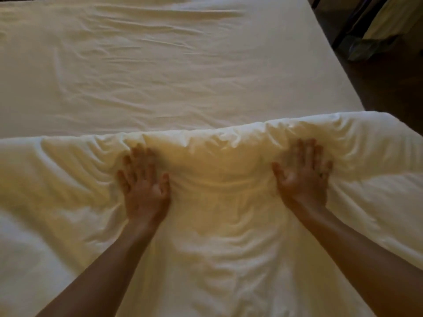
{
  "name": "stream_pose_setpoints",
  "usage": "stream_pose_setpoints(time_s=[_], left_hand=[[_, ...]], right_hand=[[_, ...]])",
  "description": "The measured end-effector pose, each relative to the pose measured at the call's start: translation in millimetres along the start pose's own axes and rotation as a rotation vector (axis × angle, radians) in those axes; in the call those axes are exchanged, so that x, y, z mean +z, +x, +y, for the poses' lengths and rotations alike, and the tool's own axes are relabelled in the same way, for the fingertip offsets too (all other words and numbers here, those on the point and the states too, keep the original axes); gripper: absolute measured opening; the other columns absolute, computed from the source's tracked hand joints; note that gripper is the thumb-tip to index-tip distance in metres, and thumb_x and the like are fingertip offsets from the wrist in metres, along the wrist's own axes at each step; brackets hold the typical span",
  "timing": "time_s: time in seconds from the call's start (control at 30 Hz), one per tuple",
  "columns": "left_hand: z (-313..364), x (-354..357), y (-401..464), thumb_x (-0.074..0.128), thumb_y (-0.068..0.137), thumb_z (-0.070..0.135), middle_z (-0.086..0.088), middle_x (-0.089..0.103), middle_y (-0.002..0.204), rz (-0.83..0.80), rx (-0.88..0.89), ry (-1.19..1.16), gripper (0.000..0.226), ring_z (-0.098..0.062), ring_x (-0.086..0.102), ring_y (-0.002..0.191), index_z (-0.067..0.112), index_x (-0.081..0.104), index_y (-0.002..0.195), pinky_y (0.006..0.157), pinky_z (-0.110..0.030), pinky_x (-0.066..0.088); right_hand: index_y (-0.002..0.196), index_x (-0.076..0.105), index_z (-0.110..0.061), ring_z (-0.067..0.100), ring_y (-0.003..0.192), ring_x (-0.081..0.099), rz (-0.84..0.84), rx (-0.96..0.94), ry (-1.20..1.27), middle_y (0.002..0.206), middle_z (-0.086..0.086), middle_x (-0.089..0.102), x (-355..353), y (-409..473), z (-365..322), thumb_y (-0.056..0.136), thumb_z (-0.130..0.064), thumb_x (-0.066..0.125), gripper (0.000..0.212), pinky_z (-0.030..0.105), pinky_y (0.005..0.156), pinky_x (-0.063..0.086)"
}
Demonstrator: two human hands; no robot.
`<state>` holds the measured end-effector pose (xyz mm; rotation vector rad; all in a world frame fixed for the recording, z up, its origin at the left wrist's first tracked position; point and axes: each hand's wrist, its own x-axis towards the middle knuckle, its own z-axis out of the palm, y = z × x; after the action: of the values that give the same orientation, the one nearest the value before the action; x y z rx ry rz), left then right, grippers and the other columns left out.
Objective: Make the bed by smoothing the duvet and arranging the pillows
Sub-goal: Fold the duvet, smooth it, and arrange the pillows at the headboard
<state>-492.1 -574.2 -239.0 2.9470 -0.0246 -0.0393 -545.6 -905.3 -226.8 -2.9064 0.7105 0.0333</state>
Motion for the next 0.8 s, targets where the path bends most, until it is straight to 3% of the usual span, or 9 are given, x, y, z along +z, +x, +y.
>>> stream_pose_setpoints(time_s=[0.13,0.27,0.43,0.6,0.73,0.8], left_hand=[[68,-7,40,0.018,0.096,0.042,-0.001,-0.005,0.166,-0.029,0.383,-0.093,0.066,-0.022,-0.01,0.152,0.025,0.006,0.159,0.123,-0.045,-0.005],[67,20,78,0.009,0.094,0.048,-0.002,0.005,0.166,-0.149,0.403,0.068,0.067,-0.024,-0.001,0.153,0.029,0.01,0.158,0.122,-0.043,-0.006],[15,36,103,0.013,0.095,0.051,-0.011,0.016,0.164,-0.146,0.372,0.154,0.066,-0.028,0.012,0.152,0.03,0.016,0.157,0.121,-0.043,0.003],[-37,24,119,0.017,0.1,0.052,-0.012,0.013,0.164,-0.153,0.143,0.272,0.062,-0.028,0.008,0.152,0.028,0.016,0.157,0.123,-0.044,0.0],[-39,1,101,0.019,0.102,0.048,-0.009,0.004,0.166,-0.184,0.013,0.186,0.062,-0.025,-0.002,0.153,0.025,0.011,0.158,0.122,-0.043,-0.007],[-28,-12,72,0.015,0.102,0.047,-0.008,0.002,0.166,-0.152,0.041,0.051,0.061,-0.023,-0.003,0.153,0.025,0.01,0.159,0.122,-0.043,-0.006]], right_hand=[[0.16,0.006,-0.026,0.02,0.153,-0.007,-0.017,-0.359,0.097,0.167,0.001,-0.003,-6,20,-97,0.096,-0.059,0.014,0.072,0.047,0.123,-0.005],[0.159,0.009,-0.029,0.018,0.154,-0.002,-0.147,-0.475,-0.048,0.167,-0.001,0.005,23,48,-112,0.093,-0.062,0.009,0.074,0.046,0.124,-0.002],[0.158,0.015,-0.03,0.023,0.153,0.005,-0.111,-0.309,-0.231,0.167,0.001,0.011,37,85,-38,0.088,-0.078,0.013,0.085,0.051,0.122,0.0],[0.159,0.012,-0.027,0.022,0.153,0.0,-0.094,-0.106,-0.287,0.167,0.001,0.006,26,100,10,0.09,-0.077,0.012,0.085,0.053,0.121,-0.004],[0.159,0.009,-0.022,0.024,0.153,-0.001,-0.121,0.096,-0.194,0.167,0.002,0.002,11,80,10,0.094,-0.071,0.014,0.082,0.056,0.12,-0.004],[0.159,0.009,-0.022,0.025,0.154,-0.001,-0.148,0.181,-0.056,0.167,0.005,0.004,-2,58,0,0.095,-0.068,0.016,0.08,0.057,0.12,-0.004]])
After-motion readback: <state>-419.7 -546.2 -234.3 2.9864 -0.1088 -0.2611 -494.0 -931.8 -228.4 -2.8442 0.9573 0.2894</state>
